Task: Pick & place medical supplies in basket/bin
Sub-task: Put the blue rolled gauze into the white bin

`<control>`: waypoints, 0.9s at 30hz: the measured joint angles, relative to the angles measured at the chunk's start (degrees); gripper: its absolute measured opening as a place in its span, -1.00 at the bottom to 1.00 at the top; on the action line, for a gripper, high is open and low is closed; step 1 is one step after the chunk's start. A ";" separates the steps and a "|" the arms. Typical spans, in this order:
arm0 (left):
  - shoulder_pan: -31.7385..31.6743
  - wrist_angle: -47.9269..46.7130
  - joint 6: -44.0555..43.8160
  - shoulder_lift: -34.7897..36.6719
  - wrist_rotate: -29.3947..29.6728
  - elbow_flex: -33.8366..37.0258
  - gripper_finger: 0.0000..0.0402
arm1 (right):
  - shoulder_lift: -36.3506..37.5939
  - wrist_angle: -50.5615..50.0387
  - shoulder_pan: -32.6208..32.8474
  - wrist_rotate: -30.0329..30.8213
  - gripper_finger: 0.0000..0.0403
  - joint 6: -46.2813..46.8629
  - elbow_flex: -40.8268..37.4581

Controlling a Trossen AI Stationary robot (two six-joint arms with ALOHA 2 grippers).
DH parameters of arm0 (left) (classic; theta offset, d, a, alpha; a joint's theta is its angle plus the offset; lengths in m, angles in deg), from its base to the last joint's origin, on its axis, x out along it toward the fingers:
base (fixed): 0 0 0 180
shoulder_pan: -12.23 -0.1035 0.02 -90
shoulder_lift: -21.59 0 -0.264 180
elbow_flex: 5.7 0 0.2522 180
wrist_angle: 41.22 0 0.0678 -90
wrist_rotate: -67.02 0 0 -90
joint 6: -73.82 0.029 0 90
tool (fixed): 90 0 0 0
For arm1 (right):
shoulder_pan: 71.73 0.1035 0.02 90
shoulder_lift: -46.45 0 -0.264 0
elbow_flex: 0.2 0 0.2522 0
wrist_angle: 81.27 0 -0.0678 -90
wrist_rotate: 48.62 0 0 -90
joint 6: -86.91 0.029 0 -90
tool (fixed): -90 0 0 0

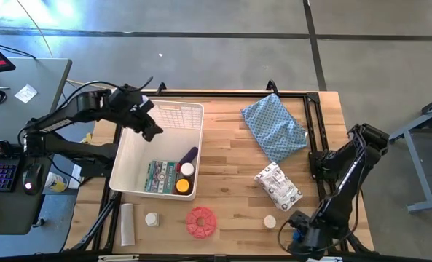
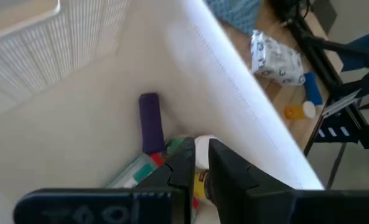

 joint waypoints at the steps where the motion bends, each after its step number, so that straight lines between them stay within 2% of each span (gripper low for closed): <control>1: 0.00 0.00 0.15 0.00 0.25 -0.33 -0.59 | 0.00 0.01 0.28 0.68 -0.28 -0.51 0.00; 7: 0.00 0.22 0.11 -0.04 0.87 -1.18 -0.59 | 0.00 -0.92 0.74 2.06 -0.33 -2.73 0.00; 11: 0.00 0.33 -0.27 -0.04 0.84 -1.20 -0.59 | 0.00 -0.93 1.25 6.20 -0.38 -9.95 0.00; 16: 0.00 0.32 -0.37 -0.04 0.66 -1.20 -0.59 | 0.00 -2.47 1.76 12.73 -0.36 -30.79 0.02; 21: 0.00 0.46 -1.89 -0.04 0.15 -1.20 -0.59 | 0.00 -3.32 1.36 14.36 -0.17 -57.41 0.02; 27: 0.00 4.21 -2.91 -0.04 -2.01 -1.20 -0.59 | 0.02 -9.61 1.42 16.30 0.15 -69.85 -0.51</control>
